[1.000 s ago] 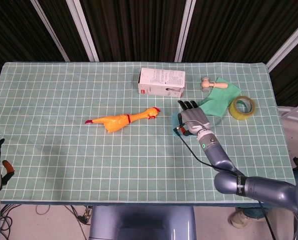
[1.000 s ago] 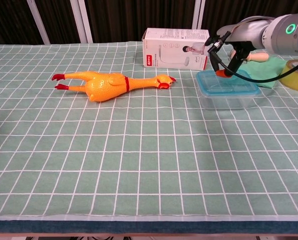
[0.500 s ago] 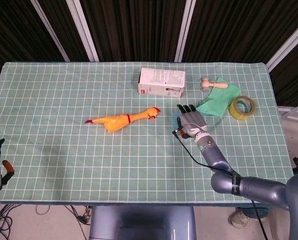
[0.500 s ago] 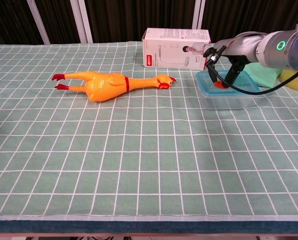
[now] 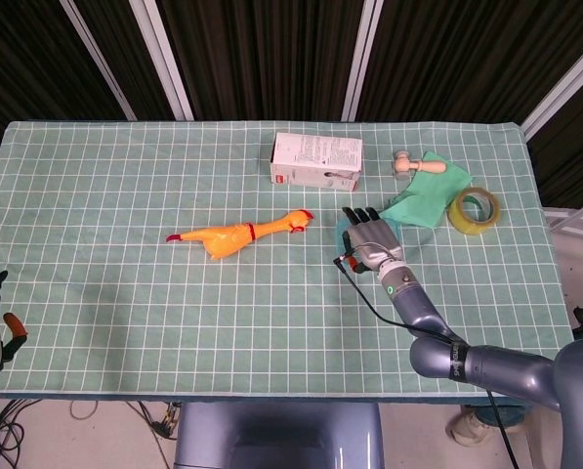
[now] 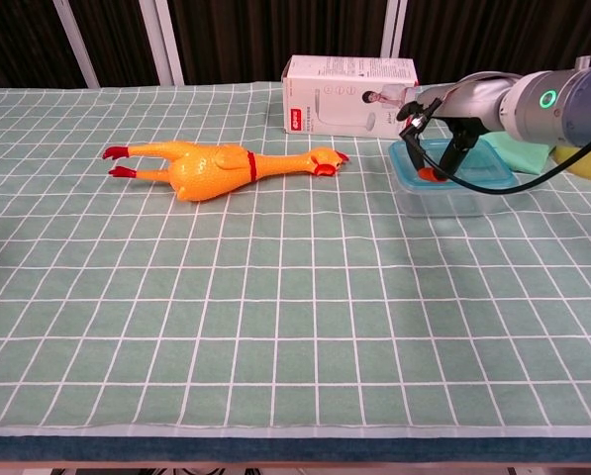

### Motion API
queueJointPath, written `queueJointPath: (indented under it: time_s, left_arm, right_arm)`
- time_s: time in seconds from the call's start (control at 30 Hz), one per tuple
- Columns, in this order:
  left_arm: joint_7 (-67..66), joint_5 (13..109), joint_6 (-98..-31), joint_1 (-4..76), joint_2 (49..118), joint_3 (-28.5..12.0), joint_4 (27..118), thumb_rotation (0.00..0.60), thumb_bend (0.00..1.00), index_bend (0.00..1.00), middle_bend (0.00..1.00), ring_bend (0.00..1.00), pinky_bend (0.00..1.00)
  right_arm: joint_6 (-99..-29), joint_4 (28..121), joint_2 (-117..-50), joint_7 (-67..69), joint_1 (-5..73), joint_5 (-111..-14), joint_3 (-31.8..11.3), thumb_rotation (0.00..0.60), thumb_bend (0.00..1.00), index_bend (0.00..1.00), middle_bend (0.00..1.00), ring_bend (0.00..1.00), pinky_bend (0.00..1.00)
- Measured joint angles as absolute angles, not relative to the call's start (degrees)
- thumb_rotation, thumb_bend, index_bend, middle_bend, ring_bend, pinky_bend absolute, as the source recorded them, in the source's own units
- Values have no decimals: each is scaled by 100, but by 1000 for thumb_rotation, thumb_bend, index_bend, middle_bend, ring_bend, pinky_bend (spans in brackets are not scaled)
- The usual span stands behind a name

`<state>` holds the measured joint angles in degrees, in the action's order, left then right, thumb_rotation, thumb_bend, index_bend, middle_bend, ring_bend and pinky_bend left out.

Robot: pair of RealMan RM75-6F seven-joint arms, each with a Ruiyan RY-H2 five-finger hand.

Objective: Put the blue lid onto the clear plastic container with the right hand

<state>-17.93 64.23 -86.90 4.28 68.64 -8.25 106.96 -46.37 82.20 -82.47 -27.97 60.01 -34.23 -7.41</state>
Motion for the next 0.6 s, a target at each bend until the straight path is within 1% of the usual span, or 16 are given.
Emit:
queueJointPath:
  time_s: [0.6]
  left_arm:
    - [-1792,6411,-8696,431,6860,-828,10694,600,772,93,0,0,0]
  right_arm:
    - [-4422,8050,-8323,-2821,6028,-3296,-683,600,458,610,0,0,0]
